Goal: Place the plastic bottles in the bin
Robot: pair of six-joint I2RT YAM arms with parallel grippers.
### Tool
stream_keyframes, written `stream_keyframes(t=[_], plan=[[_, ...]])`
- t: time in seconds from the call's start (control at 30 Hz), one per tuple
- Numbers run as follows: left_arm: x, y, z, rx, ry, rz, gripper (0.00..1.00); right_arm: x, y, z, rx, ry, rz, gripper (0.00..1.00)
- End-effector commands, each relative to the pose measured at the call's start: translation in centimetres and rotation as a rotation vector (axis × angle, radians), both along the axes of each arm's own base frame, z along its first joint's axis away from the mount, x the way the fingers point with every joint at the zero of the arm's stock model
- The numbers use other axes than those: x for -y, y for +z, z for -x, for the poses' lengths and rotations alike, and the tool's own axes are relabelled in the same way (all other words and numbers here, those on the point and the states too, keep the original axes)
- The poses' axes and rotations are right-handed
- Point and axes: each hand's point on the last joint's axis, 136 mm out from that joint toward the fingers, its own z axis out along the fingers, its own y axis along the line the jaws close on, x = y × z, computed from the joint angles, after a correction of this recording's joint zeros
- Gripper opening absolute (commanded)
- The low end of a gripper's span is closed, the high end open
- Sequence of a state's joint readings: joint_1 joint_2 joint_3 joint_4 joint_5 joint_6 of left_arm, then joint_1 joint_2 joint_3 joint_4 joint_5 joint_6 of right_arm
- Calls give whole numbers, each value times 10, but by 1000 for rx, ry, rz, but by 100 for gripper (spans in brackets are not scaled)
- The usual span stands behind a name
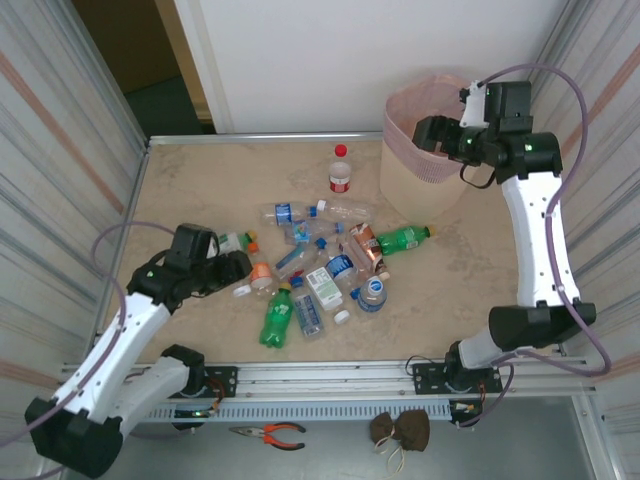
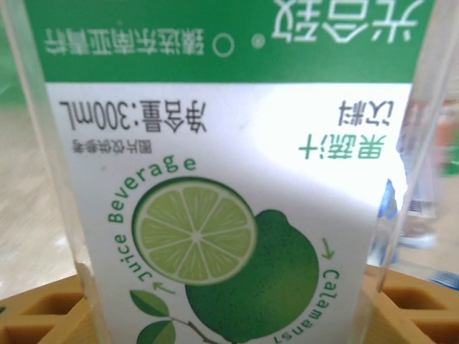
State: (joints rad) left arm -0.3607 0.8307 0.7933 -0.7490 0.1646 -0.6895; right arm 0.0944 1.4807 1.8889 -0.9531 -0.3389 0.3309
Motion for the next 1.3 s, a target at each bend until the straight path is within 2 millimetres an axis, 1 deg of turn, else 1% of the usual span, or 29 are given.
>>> stream_keyframes(t=[0.0,0.07,0.17,0.3,0.4,0.47,0.57,0.67,0.7,0.77,0.87,0.97,1.13,1.27], plan=[[33,69,-13,310,-208,119,60,-34,32,23,139,159,-111,82],[45,99,-15,437,-274,173,58,-47,43,34,196,227,-154,82],[59,141,-15,625,-369,233,56,-67,55,52,279,328,-210,86],[77,188,-9,834,-503,305,52,-94,74,80,398,505,-285,88],[89,216,-3,951,-600,357,49,-114,82,99,454,616,-317,89],[97,235,5,1029,-680,392,48,-127,86,110,473,685,-333,89],[107,261,14,1138,-760,420,48,-147,92,128,530,785,-342,90],[119,280,24,1223,-843,441,48,-163,102,148,608,867,-340,92],[123,285,28,1240,-872,448,48,-166,105,152,623,883,-340,93],[135,294,37,1269,-950,464,48,-176,110,167,668,953,-344,95],[151,304,51,1301,-1051,484,48,-188,116,187,726,1045,-343,97],[161,312,61,1333,-1107,494,48,-197,118,205,767,1121,-335,99],[174,318,69,1359,-1166,491,48,-204,123,221,780,1179,-347,100],[178,321,68,1359,-1171,483,48,-209,124,229,781,1207,-360,94]])
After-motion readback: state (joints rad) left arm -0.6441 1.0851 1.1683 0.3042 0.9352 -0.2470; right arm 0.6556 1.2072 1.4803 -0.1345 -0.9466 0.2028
